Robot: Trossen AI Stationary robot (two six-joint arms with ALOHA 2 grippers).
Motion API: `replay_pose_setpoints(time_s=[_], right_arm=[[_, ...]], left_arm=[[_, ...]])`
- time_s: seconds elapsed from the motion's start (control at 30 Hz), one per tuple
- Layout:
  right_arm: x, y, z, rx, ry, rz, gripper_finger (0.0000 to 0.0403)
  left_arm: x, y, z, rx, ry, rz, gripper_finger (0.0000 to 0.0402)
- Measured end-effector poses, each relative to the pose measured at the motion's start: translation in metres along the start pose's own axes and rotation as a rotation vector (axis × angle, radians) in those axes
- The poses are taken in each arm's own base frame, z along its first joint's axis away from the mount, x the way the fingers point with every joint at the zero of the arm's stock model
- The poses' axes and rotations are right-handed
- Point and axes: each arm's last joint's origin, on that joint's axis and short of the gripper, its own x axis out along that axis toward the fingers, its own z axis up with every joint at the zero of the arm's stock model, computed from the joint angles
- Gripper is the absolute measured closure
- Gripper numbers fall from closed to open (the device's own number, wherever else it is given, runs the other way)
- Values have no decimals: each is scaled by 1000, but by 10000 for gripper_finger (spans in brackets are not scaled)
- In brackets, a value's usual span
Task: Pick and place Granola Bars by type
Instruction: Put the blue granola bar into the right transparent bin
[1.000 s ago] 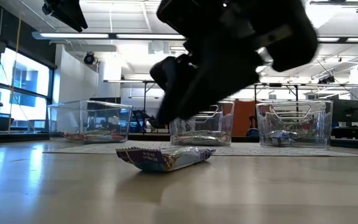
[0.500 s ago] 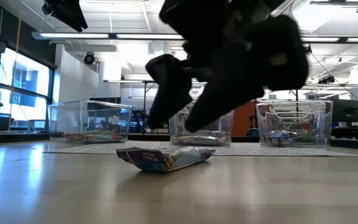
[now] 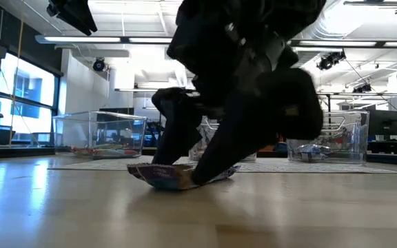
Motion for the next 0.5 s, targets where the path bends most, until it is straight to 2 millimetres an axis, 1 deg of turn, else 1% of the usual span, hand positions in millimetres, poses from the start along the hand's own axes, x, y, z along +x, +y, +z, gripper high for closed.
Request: replay_pose_setpoints(time_s=[0.1,0.3,0.5], right_arm=[[2,-3,-8,14,-3,0,138],[7,-4,-27,17,-78,28,156],[8,1,-46,66,-68,26,197]], left_arm=[[0,0,0,0,0,0,197],[0,0,0,0,0,0,197],[0,0,0,0,0,0,197]])
